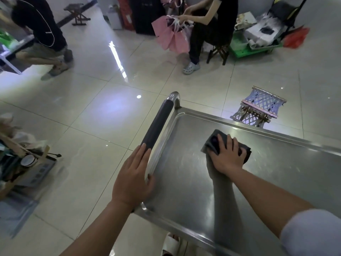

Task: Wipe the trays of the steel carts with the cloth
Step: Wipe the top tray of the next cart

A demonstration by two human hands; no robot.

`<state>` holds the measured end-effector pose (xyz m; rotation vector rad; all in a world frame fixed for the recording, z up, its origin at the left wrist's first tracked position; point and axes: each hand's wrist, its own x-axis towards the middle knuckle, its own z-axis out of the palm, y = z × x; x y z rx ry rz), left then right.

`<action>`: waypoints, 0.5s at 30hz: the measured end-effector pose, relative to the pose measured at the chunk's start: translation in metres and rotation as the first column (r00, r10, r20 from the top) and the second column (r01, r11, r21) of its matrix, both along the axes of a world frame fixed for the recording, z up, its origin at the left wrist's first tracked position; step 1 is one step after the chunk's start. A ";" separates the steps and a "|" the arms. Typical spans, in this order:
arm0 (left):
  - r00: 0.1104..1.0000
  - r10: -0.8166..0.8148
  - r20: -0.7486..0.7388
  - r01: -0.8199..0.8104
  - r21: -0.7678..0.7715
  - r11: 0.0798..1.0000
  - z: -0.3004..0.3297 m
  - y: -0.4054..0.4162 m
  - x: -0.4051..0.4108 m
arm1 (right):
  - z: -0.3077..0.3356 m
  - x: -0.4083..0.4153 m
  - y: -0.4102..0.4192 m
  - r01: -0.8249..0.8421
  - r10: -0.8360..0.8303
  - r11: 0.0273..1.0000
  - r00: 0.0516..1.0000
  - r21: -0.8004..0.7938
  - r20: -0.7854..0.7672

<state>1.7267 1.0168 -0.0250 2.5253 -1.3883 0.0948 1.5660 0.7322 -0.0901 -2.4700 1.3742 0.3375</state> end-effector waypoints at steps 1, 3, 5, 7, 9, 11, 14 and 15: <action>1.000 -0.004 0.014 0.004 -0.007 1.000 0.000 -0.001 0.000 | 0.000 0.017 -0.010 0.028 -0.028 1.000 1.000 0.007 -0.009; 0.999 0.020 0.039 -0.020 -0.014 1.000 0.001 -0.003 -0.001 | 0.002 0.050 -0.027 0.033 -0.032 0.998 0.999 0.046 -0.010; 0.997 0.072 0.037 -0.071 -0.024 0.997 0.001 -0.007 -0.001 | 0.000 0.083 -0.037 -0.029 0.030 0.996 1.000 0.080 -0.007; 0.993 0.099 0.058 -0.099 -0.001 0.995 0.000 -0.009 0.000 | -0.003 0.112 -0.035 -0.114 0.114 0.989 0.994 0.096 0.006; 0.991 0.096 0.095 -0.100 0.038 0.994 -0.003 -0.010 0.002 | -0.006 0.138 -0.024 -0.191 0.189 0.977 0.981 0.092 0.031; 0.991 0.100 0.091 -0.106 0.060 0.993 -0.004 -0.009 0.003 | -0.007 0.159 -0.009 -0.261 0.257 0.962 0.965 0.082 0.049; 0.994 0.095 0.054 -0.098 0.053 0.994 -0.005 -0.007 0.004 | -0.008 0.170 0.013 -0.285 0.279 0.955 0.957 0.083 0.080; 0.995 0.095 0.040 -0.096 0.039 0.995 -0.005 -0.006 0.004 | -0.009 0.168 0.020 -0.303 0.296 0.950 0.951 0.081 0.089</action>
